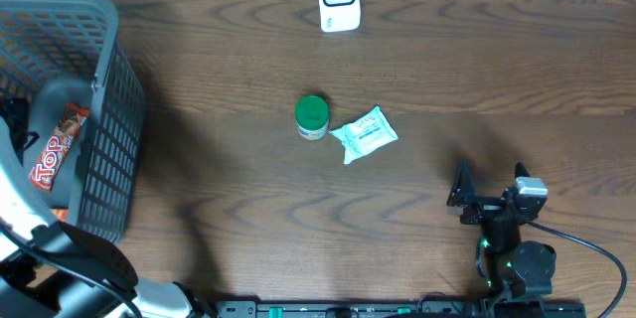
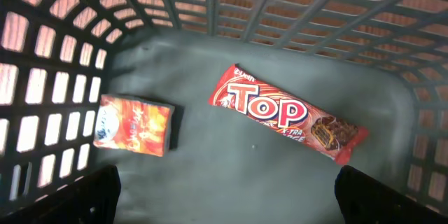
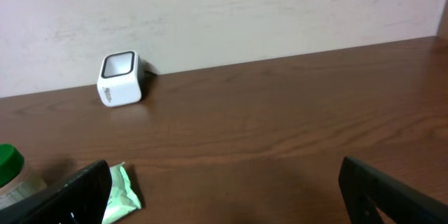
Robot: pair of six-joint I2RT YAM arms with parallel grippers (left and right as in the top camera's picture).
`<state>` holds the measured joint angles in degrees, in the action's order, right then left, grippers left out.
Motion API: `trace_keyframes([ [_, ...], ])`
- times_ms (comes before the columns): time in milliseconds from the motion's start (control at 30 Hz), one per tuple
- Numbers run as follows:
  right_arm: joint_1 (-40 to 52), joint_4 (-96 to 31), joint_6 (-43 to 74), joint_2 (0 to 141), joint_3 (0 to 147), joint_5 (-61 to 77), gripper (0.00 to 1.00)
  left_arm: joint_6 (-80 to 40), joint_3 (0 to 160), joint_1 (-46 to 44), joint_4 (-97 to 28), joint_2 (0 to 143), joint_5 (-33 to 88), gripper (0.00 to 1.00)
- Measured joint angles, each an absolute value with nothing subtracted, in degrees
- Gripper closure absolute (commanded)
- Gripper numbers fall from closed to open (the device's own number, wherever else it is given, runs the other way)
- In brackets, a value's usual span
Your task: Scan the item barcode
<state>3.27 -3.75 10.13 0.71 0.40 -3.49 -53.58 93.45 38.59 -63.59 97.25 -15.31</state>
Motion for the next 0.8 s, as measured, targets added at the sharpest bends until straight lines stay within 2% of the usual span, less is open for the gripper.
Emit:
trace_keyframes([
  [467, 3.27, -3.73, 10.13, 0.71, 0.40, -3.49, 0.01, -69.97, 93.25, 38.39, -63.68, 102.24, -15.09, 0.02],
  [800, 3.27, -3.73, 10.13, 0.71, 0.40, -3.49, 0.01, -73.69, 92.47, 37.60, -58.72, 108.09, -14.92, 0.02],
])
